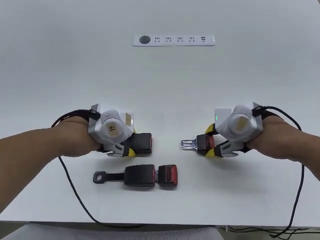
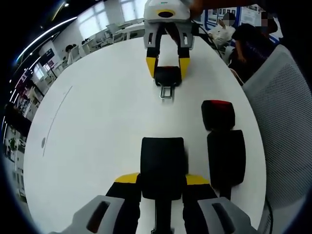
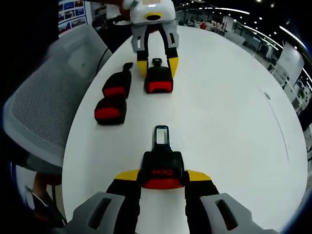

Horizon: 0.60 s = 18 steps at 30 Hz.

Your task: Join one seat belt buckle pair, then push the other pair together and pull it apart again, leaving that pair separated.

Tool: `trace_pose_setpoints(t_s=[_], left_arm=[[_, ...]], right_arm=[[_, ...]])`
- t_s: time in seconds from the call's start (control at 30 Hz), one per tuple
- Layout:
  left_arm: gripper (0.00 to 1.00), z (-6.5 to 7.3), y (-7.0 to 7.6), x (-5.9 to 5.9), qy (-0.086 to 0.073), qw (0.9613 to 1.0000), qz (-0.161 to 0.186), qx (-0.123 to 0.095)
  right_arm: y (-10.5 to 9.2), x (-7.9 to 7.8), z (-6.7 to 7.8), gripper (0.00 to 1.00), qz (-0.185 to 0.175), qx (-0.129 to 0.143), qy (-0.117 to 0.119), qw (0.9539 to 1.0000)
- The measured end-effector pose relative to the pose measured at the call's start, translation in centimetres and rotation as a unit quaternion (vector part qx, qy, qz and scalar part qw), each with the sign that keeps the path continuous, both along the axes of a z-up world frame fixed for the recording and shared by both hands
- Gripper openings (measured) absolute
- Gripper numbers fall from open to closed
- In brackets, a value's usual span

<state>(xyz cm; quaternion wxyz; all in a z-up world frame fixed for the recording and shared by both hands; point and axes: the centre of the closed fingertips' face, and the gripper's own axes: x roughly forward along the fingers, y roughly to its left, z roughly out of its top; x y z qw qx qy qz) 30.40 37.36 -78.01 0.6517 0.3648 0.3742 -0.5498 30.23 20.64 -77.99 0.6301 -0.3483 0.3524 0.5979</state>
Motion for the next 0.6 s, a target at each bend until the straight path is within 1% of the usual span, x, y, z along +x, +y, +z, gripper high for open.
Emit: trace_pose_setpoints(t_s=[0.17, 0.2, 0.27, 0.37, 0.6], left_arm=[[0.33, 0.0, 0.0, 0.0, 0.000, 1.0000, 0.004, -0.002], [0.33, 0.0, 0.0, 0.0, 0.000, 1.0000, 0.003, -0.002], [0.33, -0.1, 0.0, 0.1, 0.000, 1.0000, 0.002, -0.002], [0.33, 0.0, 0.0, 0.0, 0.000, 1.0000, 0.002, -0.002], [0.33, 0.0, -0.1, 0.0, 0.000, 1.0000, -0.001, -0.001]], right_arm=[[2.6, -0.1, -0.1, 0.31, 0.002, 0.009, -0.005, 0.9999], [2.7, -0.1, -0.1, 0.31, 0.002, 0.010, -0.005, 0.9999], [3.7, -0.1, -0.2, 0.31, 0.003, 0.014, -0.005, 0.9999], [5.1, 0.2, -0.2, 0.31, 0.003, 0.018, -0.007, 0.9998], [6.8, 0.2, -0.2, 0.31, 0.008, 0.012, -0.008, 0.9999]])
